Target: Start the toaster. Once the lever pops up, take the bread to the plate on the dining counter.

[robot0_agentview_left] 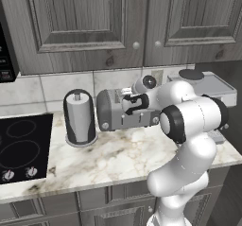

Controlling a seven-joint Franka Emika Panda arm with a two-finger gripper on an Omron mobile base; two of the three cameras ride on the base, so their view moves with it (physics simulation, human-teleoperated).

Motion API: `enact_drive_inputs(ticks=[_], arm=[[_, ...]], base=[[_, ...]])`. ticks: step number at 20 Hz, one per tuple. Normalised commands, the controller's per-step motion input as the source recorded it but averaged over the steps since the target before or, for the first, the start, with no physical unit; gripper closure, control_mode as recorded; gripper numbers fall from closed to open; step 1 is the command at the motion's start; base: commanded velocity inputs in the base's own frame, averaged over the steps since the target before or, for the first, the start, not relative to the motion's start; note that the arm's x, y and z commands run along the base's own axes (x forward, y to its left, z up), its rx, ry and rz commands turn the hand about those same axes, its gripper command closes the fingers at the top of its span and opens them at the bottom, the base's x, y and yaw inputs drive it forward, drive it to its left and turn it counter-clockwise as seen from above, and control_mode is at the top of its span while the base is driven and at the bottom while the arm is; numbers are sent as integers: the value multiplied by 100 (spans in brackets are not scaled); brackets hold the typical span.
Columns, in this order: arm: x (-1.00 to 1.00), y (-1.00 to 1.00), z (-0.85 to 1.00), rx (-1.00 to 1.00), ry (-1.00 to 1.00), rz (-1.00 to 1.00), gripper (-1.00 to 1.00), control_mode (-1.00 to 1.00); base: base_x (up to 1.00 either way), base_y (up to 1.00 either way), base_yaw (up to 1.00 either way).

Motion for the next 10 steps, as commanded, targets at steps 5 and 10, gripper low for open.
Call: enact_drive_inputs(ticks=[5,10], arm=[[0,0,0,0,0,0,100,-100],[0,0,0,0,0,0,100,-100]], base=[[0,0,0],[0,0,0]])
